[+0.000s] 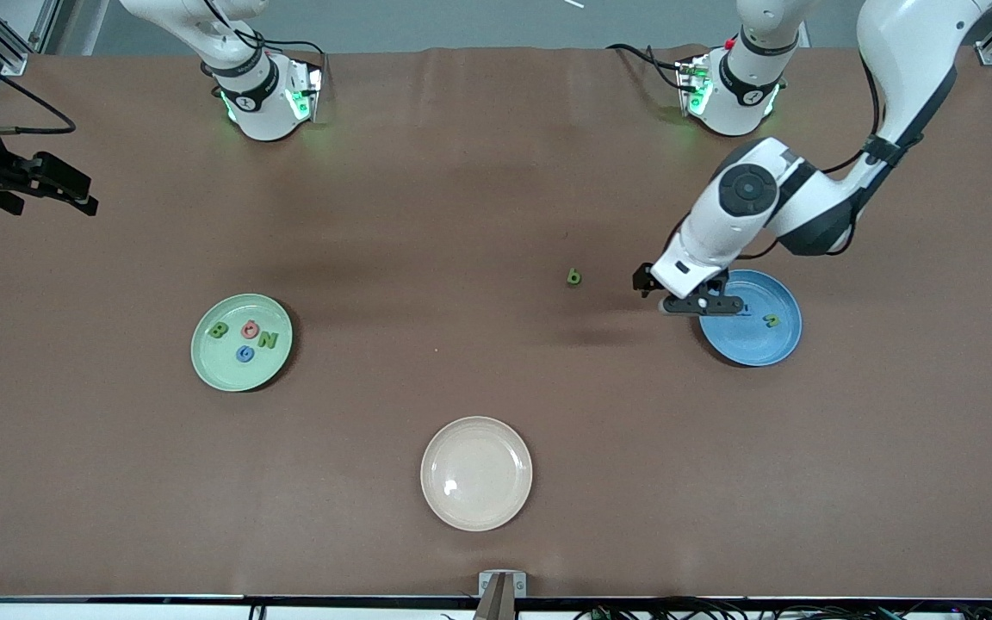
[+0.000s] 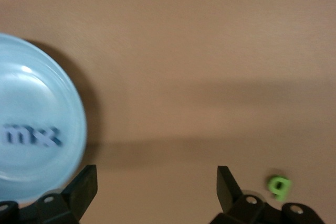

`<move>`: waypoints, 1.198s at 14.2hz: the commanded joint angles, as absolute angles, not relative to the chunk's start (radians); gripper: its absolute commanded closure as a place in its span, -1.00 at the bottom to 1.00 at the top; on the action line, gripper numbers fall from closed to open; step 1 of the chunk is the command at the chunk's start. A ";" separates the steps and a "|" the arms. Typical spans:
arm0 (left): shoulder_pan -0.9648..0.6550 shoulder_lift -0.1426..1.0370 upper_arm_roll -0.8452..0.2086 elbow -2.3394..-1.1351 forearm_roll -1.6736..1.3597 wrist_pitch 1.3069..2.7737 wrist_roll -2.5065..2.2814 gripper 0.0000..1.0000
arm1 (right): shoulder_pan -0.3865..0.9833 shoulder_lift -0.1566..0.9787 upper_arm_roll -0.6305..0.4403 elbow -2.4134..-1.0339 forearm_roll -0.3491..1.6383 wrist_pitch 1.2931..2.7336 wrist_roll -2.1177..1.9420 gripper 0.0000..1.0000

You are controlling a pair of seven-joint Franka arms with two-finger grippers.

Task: Sort upper and lower case letters into plates
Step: 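Grasp the green q with the left gripper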

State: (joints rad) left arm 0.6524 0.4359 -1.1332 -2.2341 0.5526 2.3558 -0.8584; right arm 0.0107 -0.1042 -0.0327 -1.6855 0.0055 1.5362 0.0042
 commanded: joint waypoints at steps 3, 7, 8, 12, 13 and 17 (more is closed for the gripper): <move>0.525 0.503 -1.146 -2.202 0.538 2.338 -0.928 -1.00 | 0.008 -0.141 -0.034 -1.720 0.018 1.543 -0.008 -1.00; 0.324 0.564 -1.005 -2.125 0.549 2.338 -0.927 -1.00 | 0.008 -0.141 -0.032 -1.720 0.018 1.542 -0.008 -1.00; 0.264 0.577 -0.961 -2.106 0.551 2.339 -0.928 -1.00 | 0.008 -0.141 -0.032 -1.720 0.018 1.542 -0.008 -1.00; 0.055 0.607 -0.793 -2.029 0.552 2.347 -0.962 -1.00 | 0.008 -0.141 -0.032 -1.720 0.018 1.542 -0.008 -1.00; 0.055 0.609 -0.789 -2.032 0.554 2.350 -0.962 -0.99 | 0.008 -0.141 -0.032 -1.720 0.018 1.540 -0.008 -1.00; 0.055 0.656 -0.784 -2.045 0.612 2.408 -1.014 -0.98 | 0.009 -0.141 -0.031 -1.720 0.018 1.540 -0.008 -1.00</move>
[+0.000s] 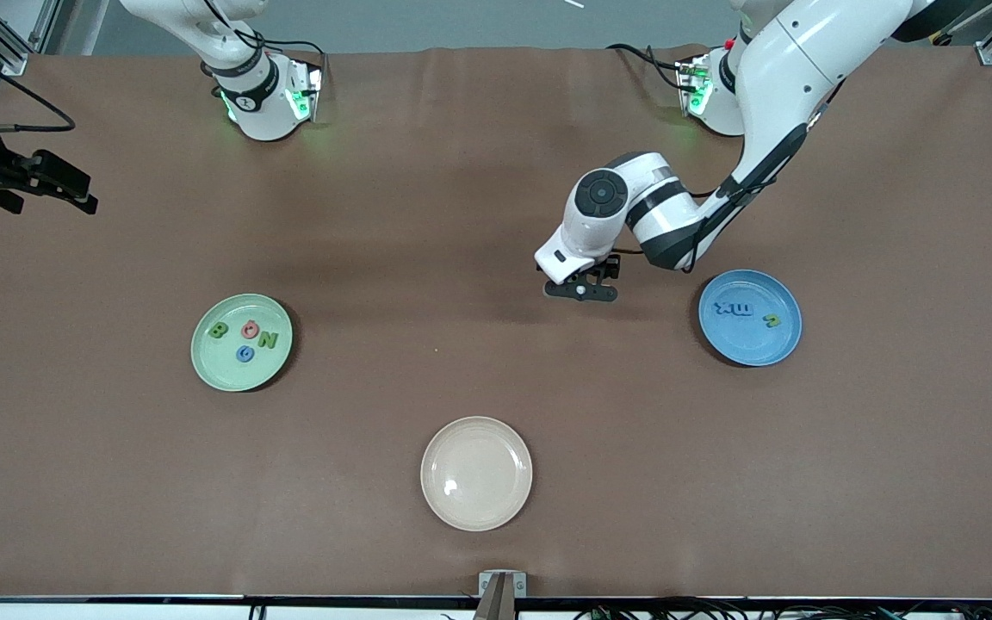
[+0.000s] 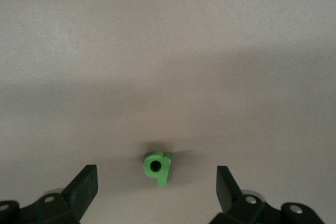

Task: Sort upper and lower case letters into plates
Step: 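Grasp the green q with the left gripper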

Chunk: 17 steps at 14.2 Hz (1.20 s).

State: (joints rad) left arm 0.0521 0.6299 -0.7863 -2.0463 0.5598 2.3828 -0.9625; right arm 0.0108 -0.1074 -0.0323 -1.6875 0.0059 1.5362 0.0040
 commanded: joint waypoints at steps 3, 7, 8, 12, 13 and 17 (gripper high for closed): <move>0.061 0.692 -0.784 -2.054 0.698 2.410 -1.075 -0.92 | 0.009 -0.143 -0.031 -1.720 0.018 1.539 -0.009 -1.00; 0.060 0.696 -0.784 -2.054 0.722 2.410 -1.149 -0.75 | 0.009 -0.141 -0.031 -1.720 0.018 1.536 -0.009 -1.00; 0.058 0.696 -0.785 -2.056 0.723 2.410 -1.160 -0.70 | 0.008 -0.143 -0.031 -1.721 0.018 1.534 -0.009 -1.00; 0.057 0.695 -0.785 -2.063 0.723 2.410 -1.187 -0.40 | 0.008 -0.143 -0.032 -1.720 0.018 1.529 -0.009 -1.00; 0.057 0.695 -0.785 -2.060 0.723 2.410 -1.190 -0.30 | 0.008 -0.143 -0.032 -1.720 0.018 1.531 -0.009 -1.00; 0.057 0.695 -0.785 -2.063 0.723 2.410 -1.192 0.13 | 0.015 -0.140 -0.026 -1.727 0.018 1.543 -0.003 -1.00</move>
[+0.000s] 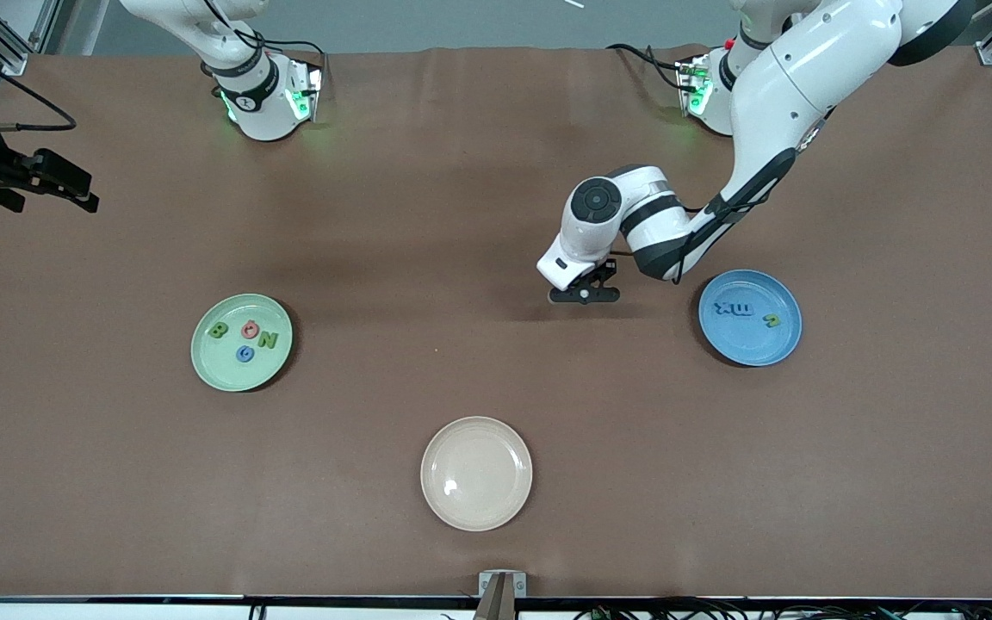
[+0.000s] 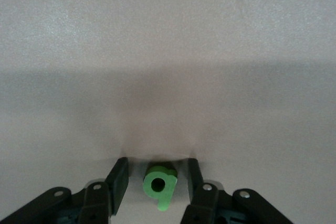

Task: Sort upper and lower case letters into plates
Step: 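Lift the green q with the left gripper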

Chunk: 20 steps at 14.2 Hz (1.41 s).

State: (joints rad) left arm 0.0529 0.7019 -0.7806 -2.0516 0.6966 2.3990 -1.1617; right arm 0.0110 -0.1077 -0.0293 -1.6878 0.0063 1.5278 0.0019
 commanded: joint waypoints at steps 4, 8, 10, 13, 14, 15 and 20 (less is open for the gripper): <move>0.055 0.695 -0.785 -2.063 0.723 2.410 -1.196 0.46 | 0.014 -0.143 -0.026 -1.721 0.017 1.540 -0.003 -1.00; 0.054 0.693 -0.785 -2.060 0.723 2.408 -1.218 0.88 | 0.015 -0.146 -0.020 -1.720 0.017 1.554 -0.003 -1.00; 0.058 0.680 -0.788 -2.059 0.723 2.399 -1.226 0.89 | 0.017 -0.149 -0.008 -1.720 0.011 1.554 -0.002 -1.00; 0.081 0.612 -0.810 -2.052 0.710 2.340 -1.201 0.91 | 0.014 -0.150 0.000 -1.721 0.005 1.548 -0.002 -1.00; 0.112 0.606 -0.831 -2.045 0.704 2.309 -1.171 0.92 | 0.011 -0.150 -0.005 -1.723 0.005 1.546 -0.002 -1.00; 0.174 0.606 -0.880 -2.039 0.698 2.281 -1.117 0.92 | 0.009 -0.152 -0.005 -1.726 0.005 1.545 -0.002 -1.00; 0.616 0.614 -1.188 -2.042 0.698 2.048 -0.789 0.90 | -0.003 -0.152 -0.014 -1.726 0.005 1.557 -0.002 -1.00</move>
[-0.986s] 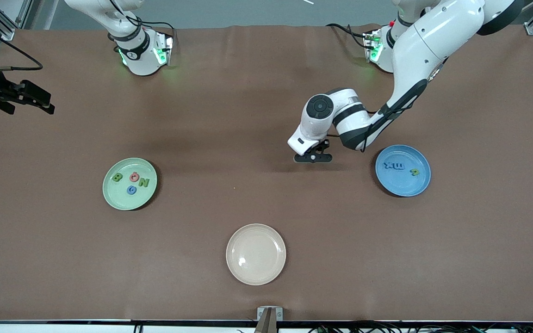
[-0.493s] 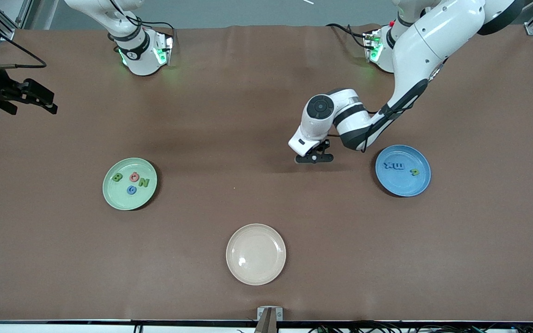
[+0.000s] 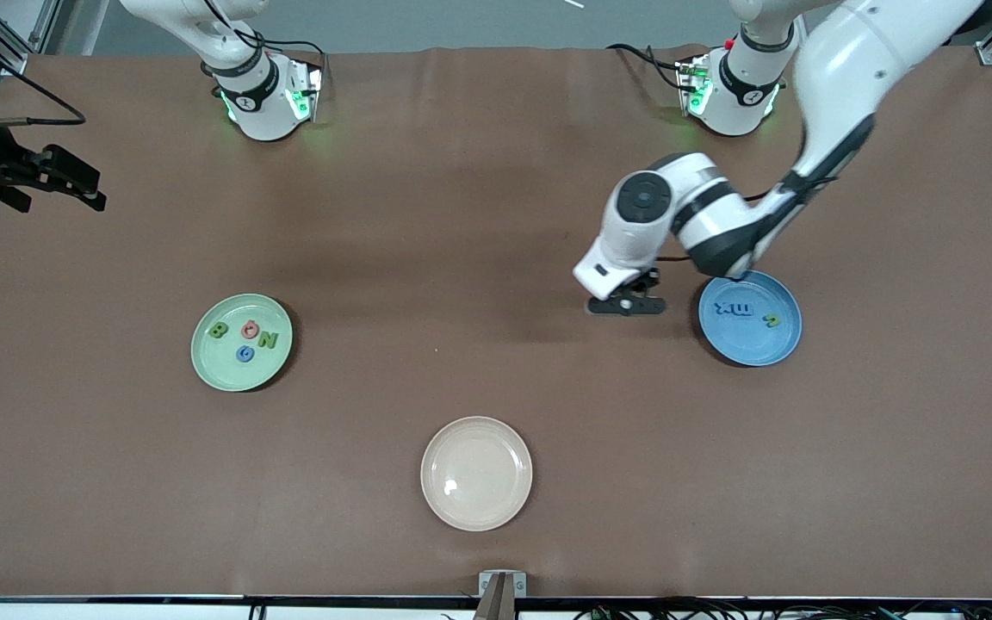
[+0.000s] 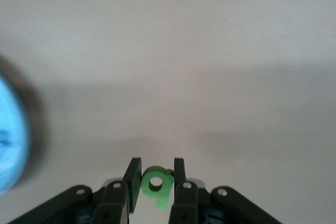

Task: Sort upper and lower case letters into plates
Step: 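Carry the green q over the blue plate with the left gripper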

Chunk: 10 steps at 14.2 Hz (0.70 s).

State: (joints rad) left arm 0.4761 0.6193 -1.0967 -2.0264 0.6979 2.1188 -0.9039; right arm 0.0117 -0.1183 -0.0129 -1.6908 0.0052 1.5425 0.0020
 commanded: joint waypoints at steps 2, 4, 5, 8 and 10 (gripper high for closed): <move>0.701 0.611 -1.215 -2.039 0.698 1.962 -0.663 0.90 | -0.012 -0.150 -0.012 -1.726 0.006 1.560 -0.002 -1.00; 0.786 0.601 -1.223 -2.025 0.699 1.910 -0.528 0.90 | -0.011 -0.152 -0.012 -1.724 0.006 1.565 -0.002 -1.00; 0.842 0.606 -1.223 -2.023 0.710 1.916 -0.455 0.90 | -0.011 -0.150 -0.012 -1.724 0.008 1.565 -0.002 -1.00; 0.926 0.620 -1.210 -2.025 0.739 1.951 -0.336 0.90 | -0.011 -0.152 -0.012 -1.727 0.008 1.559 -0.002 -1.00; 0.928 0.638 -1.186 -2.034 0.813 1.991 -0.328 0.89 | -0.012 -0.152 -0.012 -1.735 0.008 1.557 -0.002 -1.00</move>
State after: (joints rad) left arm 0.9400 0.6238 -1.1923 -2.0237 0.7525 1.9576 -0.3313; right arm 0.0027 -0.1187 -0.0218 -1.6948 0.0052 1.5498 0.0020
